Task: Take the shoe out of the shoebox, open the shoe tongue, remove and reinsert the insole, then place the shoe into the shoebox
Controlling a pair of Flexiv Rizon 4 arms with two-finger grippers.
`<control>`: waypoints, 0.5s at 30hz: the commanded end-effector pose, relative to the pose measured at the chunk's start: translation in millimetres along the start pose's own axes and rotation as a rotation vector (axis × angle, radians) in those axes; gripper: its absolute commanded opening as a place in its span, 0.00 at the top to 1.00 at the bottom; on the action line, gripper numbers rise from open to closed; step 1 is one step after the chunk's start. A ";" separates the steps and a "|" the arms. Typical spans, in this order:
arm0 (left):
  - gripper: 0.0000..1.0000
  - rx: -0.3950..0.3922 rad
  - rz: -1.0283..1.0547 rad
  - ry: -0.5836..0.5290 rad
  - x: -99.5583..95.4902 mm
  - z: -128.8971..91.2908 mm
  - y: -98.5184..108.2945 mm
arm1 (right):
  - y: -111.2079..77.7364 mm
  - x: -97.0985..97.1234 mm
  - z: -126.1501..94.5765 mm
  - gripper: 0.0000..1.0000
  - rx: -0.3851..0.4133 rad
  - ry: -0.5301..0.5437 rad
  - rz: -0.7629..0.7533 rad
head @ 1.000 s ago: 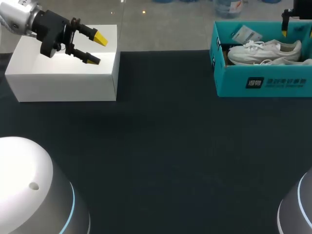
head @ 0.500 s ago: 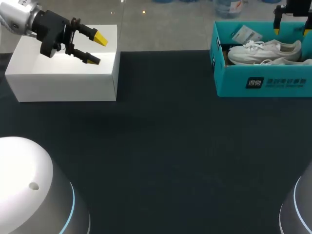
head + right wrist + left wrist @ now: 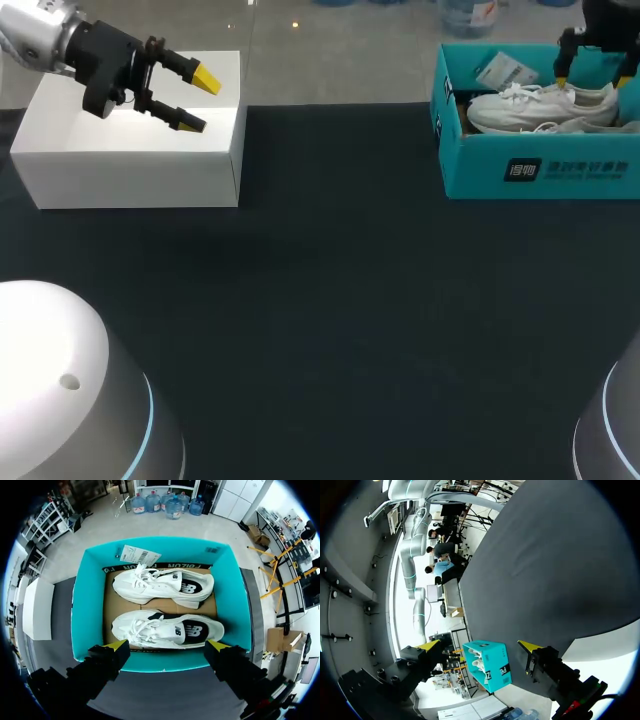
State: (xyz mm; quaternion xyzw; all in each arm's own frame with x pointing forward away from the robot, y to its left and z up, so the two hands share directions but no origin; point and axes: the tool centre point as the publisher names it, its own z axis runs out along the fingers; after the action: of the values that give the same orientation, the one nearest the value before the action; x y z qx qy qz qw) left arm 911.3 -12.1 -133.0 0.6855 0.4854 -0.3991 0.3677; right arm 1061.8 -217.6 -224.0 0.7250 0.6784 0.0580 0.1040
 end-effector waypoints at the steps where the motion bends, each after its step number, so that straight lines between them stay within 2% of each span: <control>1: 0.00 -0.024 -0.035 0.039 -7.6 0.9 1.6 | -5.0 -0.3 0.0 0.00 -0.055 0.000 0.001; 4: 0.00 -0.178 -0.252 0.149 -26.3 0.1 10.6 | -7.7 -0.3 1.6 0.00 -0.046 0.009 0.005; 8: 0.00 -0.347 -0.497 0.204 -44.2 -5.4 24.4 | -22.6 5.6 7.2 0.00 0.005 0.007 -0.016; 9: 0.00 -0.352 -0.548 0.220 -46.9 -7.1 27.4 | -26.0 6.4 8.7 0.00 0.017 0.017 -0.008; 13: 0.00 -0.508 -0.850 0.243 -50.7 -6.8 38.8 | -38.2 11.9 15.2 0.00 0.057 0.029 -0.013; 15: 0.00 -0.559 -1.063 0.243 -48.8 -5.9 45.2 | -44.6 16.0 16.7 0.00 0.066 0.032 -0.023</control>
State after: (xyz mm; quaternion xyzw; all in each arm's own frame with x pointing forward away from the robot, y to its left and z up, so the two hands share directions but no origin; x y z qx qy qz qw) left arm 948.3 -30.4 -82.5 0.5712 0.6575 -0.3669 0.3268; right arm 1025.0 -202.6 -248.0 0.7208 0.6882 0.0468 0.0688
